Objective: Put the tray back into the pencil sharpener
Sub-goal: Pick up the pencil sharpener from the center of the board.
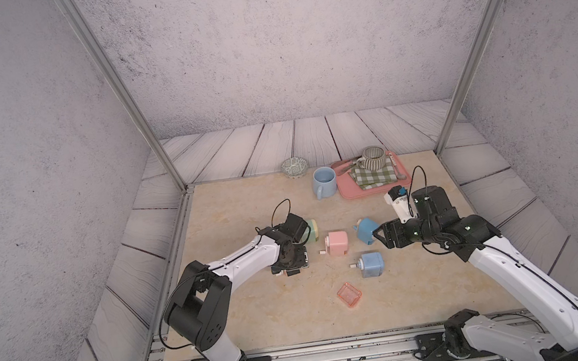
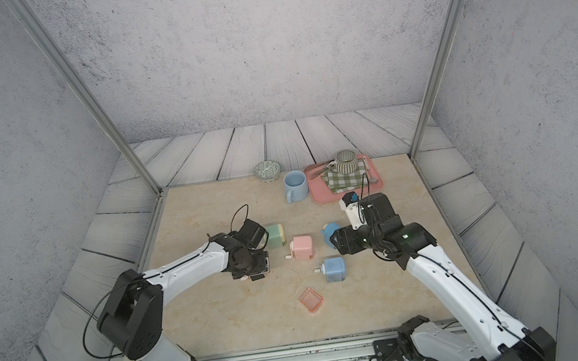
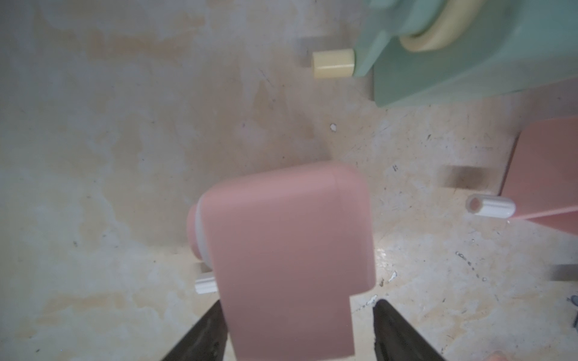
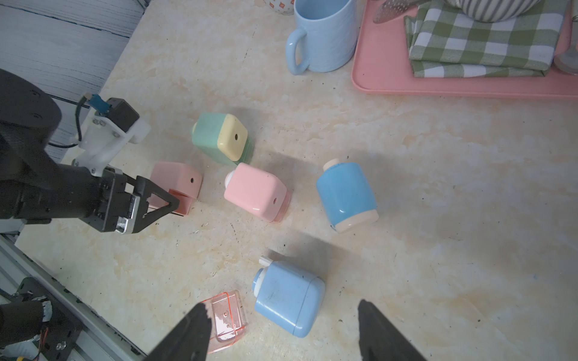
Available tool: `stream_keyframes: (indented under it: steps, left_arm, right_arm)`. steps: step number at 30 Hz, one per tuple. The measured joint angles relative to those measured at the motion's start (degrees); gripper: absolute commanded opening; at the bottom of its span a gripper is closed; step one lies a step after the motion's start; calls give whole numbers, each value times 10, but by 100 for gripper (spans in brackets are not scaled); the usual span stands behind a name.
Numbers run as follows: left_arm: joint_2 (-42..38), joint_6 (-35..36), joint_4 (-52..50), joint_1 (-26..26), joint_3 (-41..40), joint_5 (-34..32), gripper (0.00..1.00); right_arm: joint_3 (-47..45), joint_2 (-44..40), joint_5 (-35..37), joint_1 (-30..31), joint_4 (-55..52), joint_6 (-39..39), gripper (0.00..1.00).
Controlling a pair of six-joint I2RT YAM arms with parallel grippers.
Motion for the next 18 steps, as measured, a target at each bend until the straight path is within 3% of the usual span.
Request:
stream_keyframes:
  steps: [18]
  left_arm:
    - [10,-16,12,0,-9,-6,51]
  right_arm:
    - [0,-2,0,0,-4,4,76]
